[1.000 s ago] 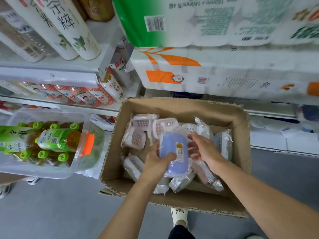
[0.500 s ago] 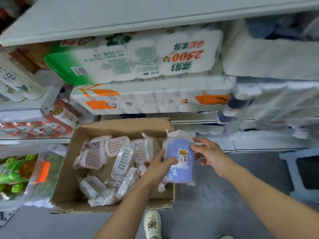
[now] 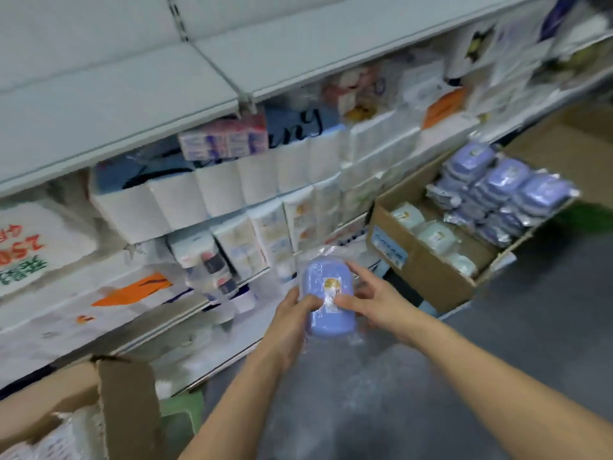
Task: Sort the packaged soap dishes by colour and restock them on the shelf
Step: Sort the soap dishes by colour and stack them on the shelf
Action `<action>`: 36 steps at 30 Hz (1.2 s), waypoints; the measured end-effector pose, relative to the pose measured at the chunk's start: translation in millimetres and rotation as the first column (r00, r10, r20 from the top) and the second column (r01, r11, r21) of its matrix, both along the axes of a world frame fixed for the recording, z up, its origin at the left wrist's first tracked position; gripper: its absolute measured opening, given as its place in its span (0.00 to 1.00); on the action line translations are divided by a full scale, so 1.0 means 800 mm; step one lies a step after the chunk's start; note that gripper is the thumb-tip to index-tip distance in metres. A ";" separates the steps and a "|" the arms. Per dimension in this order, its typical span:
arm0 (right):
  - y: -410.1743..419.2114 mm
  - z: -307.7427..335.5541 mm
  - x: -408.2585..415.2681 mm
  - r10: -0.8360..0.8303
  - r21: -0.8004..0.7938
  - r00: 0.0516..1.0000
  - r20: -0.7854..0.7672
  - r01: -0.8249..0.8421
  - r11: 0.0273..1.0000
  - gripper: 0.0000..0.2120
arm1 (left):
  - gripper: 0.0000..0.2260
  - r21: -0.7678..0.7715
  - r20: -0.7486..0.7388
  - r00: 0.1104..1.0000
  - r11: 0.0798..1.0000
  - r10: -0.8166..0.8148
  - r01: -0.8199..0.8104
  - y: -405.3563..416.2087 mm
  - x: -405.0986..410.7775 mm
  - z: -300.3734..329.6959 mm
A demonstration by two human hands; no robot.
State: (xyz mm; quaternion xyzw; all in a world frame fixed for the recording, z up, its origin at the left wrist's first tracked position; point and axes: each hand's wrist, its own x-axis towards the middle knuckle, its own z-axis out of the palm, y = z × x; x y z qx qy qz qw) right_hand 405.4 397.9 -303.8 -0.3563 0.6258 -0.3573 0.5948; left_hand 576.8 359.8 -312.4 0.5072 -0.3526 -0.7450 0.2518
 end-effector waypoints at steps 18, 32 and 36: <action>-0.079 -0.054 -0.377 -0.732 0.072 0.674 0.098 0.729 0.681 0.36 | 0.18 -0.199 0.191 0.809 0.785 -0.556 0.587 -0.192 -0.454 -0.018; -0.231 -0.110 -0.610 -0.639 0.009 0.501 -0.584 0.790 0.613 0.36 | 0.36 -0.132 0.923 0.193 0.195 -0.333 0.972 -0.382 -0.555 -0.143; -0.235 -0.107 -0.607 -0.408 0.075 0.471 -0.782 0.721 0.689 0.33 | 0.35 -0.118 0.942 0.167 0.176 -0.292 0.977 -0.380 -0.555 -0.144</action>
